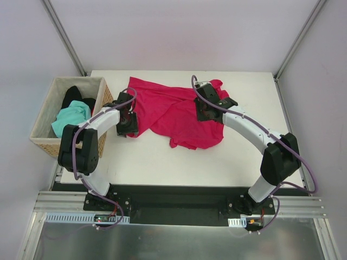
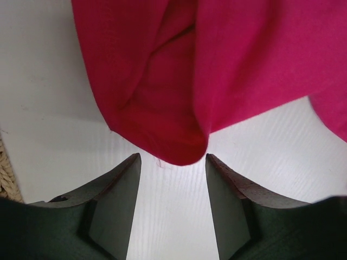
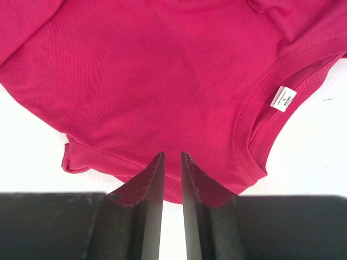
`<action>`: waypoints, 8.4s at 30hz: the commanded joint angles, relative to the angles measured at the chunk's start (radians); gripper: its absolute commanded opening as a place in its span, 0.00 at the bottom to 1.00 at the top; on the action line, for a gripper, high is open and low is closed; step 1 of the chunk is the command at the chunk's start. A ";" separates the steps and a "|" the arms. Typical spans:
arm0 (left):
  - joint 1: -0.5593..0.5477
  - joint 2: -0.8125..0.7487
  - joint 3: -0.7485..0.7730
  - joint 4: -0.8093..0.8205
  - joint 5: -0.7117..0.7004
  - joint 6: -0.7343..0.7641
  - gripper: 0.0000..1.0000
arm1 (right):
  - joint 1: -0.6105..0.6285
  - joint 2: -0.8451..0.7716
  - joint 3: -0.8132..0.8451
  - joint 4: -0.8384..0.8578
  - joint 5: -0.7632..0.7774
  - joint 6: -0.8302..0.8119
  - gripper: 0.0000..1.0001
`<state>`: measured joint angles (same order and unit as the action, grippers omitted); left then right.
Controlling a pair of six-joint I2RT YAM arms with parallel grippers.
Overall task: Fold and stack the t-shirts
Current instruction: Flatten out the tshirt
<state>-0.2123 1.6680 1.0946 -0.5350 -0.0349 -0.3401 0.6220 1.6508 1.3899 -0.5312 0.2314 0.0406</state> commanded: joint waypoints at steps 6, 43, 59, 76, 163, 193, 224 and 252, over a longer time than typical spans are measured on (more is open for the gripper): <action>0.034 0.071 0.090 -0.020 0.006 0.033 0.47 | 0.004 -0.025 0.061 0.004 0.017 0.028 0.19; 0.031 -0.008 0.013 -0.056 0.029 -0.005 0.46 | 0.004 -0.017 0.049 0.017 -0.006 0.033 0.16; 0.004 -0.004 0.034 -0.063 0.033 -0.023 0.47 | 0.004 -0.031 0.037 0.022 -0.015 0.036 0.15; -0.013 0.039 0.128 -0.088 0.033 -0.008 0.46 | 0.004 -0.011 0.103 0.016 -0.003 0.018 0.15; 0.042 -0.100 0.373 -0.175 -0.037 0.006 0.00 | 0.323 0.262 0.033 0.073 -0.102 0.101 0.46; 0.050 -0.125 0.399 -0.238 -0.071 0.032 0.00 | 0.288 0.308 -0.014 0.145 -0.106 0.145 0.07; 0.131 -0.116 0.570 -0.237 -0.065 0.029 0.00 | 0.235 -0.063 0.009 -0.133 0.255 0.143 0.01; 0.165 -0.105 0.538 -0.221 -0.066 0.052 0.00 | 0.352 -0.108 -0.037 -0.223 0.174 0.199 0.01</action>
<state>-0.0570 1.5764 1.6390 -0.7593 -0.0879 -0.3016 0.9352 1.5993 1.3708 -0.7063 0.4282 0.1963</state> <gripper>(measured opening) 0.004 0.019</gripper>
